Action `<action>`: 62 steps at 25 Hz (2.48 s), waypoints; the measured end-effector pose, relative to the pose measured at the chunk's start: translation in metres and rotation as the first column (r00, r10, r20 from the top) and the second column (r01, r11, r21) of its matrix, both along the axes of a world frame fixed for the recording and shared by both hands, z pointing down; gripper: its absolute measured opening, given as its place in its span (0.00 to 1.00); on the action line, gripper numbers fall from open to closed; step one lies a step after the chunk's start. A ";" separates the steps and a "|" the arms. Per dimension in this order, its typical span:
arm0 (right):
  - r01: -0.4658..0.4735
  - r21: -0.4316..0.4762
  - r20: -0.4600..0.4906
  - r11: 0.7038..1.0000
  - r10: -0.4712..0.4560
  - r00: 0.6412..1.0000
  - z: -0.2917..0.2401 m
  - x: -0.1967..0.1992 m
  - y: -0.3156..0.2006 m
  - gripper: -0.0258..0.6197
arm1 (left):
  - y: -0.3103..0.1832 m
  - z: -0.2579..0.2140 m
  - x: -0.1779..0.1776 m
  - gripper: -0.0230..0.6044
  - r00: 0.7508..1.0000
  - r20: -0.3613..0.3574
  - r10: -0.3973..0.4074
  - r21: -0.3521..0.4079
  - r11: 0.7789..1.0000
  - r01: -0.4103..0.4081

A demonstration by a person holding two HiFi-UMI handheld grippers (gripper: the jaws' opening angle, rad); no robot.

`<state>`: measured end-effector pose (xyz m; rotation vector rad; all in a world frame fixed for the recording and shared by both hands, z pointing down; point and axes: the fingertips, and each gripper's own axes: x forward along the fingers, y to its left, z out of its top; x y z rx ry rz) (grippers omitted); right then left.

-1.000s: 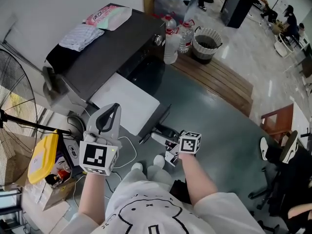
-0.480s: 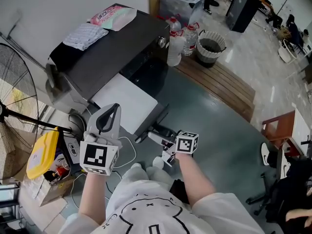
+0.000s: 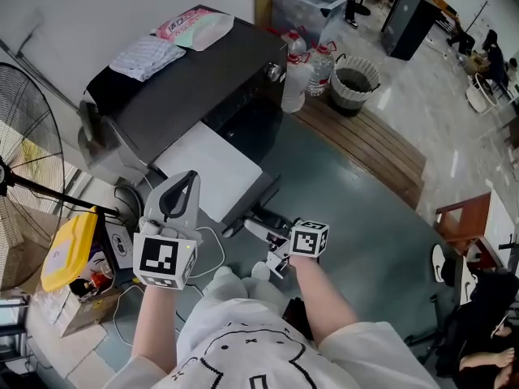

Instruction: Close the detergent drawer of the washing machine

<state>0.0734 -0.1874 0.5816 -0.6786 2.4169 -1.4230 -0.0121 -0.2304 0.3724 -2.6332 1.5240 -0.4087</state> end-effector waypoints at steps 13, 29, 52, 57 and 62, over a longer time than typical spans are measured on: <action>-0.025 0.007 -0.026 1.000 0.025 0.999 -0.004 -0.011 -0.007 0.59 | -0.001 -0.004 -0.008 0.07 0.999 0.023 -0.027 0.007 1.000 0.027; -0.022 0.001 -0.019 1.000 0.022 1.000 -0.002 -0.022 -0.019 0.59 | -0.020 -0.007 -0.032 0.07 0.997 0.053 -0.064 0.011 0.998 0.063; -0.018 -0.009 -0.040 1.000 0.017 0.999 -0.009 -0.054 -0.046 0.59 | -0.045 -0.010 -0.068 0.07 0.995 0.024 -0.093 0.005 0.996 0.093; -0.014 -0.014 -0.041 1.000 0.014 0.999 -0.008 -0.062 -0.053 0.59 | -0.051 -0.010 -0.080 0.07 0.994 0.014 -0.105 0.006 0.994 0.105; -0.007 -0.017 -0.045 1.000 0.007 0.999 -0.008 -0.070 -0.060 0.59 | -0.058 -0.010 -0.088 0.07 0.993 0.011 -0.117 0.004 0.993 0.117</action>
